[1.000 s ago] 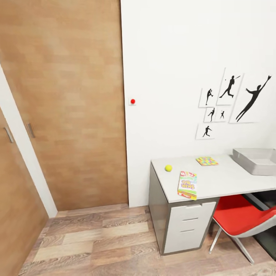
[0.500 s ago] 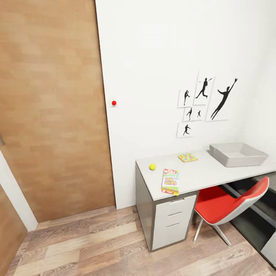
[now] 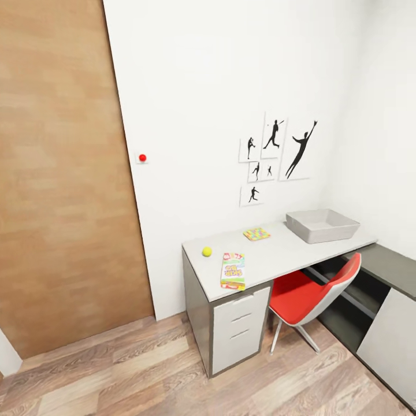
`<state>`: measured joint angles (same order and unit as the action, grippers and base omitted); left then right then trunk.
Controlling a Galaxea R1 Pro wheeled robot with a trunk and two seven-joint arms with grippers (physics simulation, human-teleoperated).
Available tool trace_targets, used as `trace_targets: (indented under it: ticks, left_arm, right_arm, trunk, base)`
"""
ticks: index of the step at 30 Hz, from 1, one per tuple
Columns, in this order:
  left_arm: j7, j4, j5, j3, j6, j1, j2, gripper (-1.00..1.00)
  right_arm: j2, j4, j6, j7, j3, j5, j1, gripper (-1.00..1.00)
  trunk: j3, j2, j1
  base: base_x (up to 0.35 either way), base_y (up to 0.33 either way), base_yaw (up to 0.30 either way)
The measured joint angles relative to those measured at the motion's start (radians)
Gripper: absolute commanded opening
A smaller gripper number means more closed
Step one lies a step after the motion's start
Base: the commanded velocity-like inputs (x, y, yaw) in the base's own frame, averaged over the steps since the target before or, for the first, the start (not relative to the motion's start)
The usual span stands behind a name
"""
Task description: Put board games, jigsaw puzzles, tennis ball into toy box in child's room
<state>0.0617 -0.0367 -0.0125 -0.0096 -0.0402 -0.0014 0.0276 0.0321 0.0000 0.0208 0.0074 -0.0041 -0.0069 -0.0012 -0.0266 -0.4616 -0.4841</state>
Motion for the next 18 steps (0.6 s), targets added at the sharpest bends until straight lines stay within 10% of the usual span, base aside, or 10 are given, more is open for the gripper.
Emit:
trace_targets:
  ticks: [18]
  left_arm:
    - [0.0,-0.001,0.0,0.0,0.001,0.0,0.0,1.0]
  right_arm:
    - [0.0,0.0,0.0,0.0,0.0,0.0,0.0,1.0]
  trunk:
    - [0.027,0.062,0.034]
  base:
    - [0.0,0.0,-0.285]
